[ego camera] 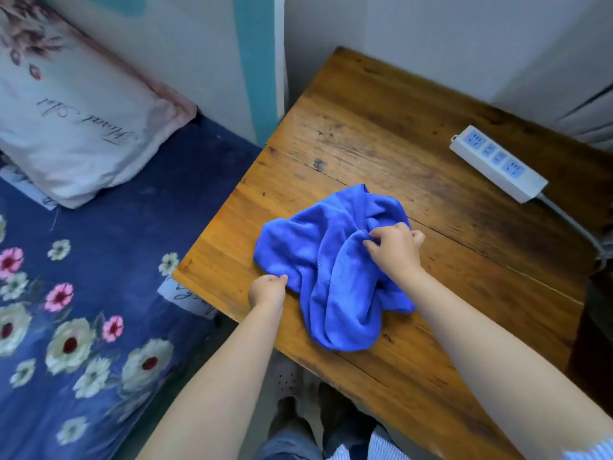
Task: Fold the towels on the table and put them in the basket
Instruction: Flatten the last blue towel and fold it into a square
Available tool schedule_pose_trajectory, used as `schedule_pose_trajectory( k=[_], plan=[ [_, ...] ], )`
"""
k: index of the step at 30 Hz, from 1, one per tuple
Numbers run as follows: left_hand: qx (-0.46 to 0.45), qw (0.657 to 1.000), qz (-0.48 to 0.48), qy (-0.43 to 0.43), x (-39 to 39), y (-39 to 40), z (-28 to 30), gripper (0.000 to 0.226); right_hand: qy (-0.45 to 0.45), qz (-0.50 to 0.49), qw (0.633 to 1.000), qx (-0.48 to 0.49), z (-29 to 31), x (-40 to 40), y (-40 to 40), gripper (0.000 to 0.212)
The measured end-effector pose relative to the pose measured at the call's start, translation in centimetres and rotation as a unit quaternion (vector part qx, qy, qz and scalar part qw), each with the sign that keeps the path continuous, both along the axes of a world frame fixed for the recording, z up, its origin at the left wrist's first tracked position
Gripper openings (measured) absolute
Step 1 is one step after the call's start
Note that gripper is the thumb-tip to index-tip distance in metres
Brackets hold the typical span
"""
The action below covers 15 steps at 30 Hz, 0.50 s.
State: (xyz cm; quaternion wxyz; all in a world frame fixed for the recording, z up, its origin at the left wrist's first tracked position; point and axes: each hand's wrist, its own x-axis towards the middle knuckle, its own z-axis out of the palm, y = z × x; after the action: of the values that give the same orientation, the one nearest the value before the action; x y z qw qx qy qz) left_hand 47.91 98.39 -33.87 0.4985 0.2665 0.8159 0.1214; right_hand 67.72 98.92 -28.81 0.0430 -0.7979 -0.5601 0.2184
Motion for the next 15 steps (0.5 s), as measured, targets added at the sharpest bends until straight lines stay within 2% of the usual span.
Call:
schedule_pose_trajectory(
  k=[3, 6, 8, 10, 13, 15],
  plan=[
    [0.043, 0.999, 0.026, -0.003, -0.4, -0.3, -0.5, 0.038, -0.03, -0.014, 0.999, -0.03, 0.8, 2.6, -3.3, 0.039],
    [0.069, 0.997, 0.009, 0.019, -0.1, -1.4, -0.1, 0.041, -0.098, -0.006, 0.979, -0.18, 0.9, 5.5, -8.4, 0.029],
    [0.073, 0.997, -0.008, 0.022, 0.1, -2.1, 0.5, 0.04, -0.098, 0.014, 0.956, -0.275, 0.5, 5.9, -10.8, 0.025],
    [0.07, 0.997, 0.018, -0.02, 0.3, -2.5, 0.9, 0.036, -0.079, 0.021, 0.944, -0.32, 0.4, 5.9, -11.9, 0.022],
    [0.044, 0.969, 0.178, -0.168, 0.0, -2.6, 1.2, 0.03, -0.095, 0.007, 0.957, -0.274, 1.0, 5.9, -11.4, 0.009],
    [0.035, 0.94, 0.24, -0.241, -0.3, -2.5, 1.6, 0.029, -0.104, -0.005, 0.979, -0.175, 1.3, 5.5, -9.8, 0.02]
  ],
)
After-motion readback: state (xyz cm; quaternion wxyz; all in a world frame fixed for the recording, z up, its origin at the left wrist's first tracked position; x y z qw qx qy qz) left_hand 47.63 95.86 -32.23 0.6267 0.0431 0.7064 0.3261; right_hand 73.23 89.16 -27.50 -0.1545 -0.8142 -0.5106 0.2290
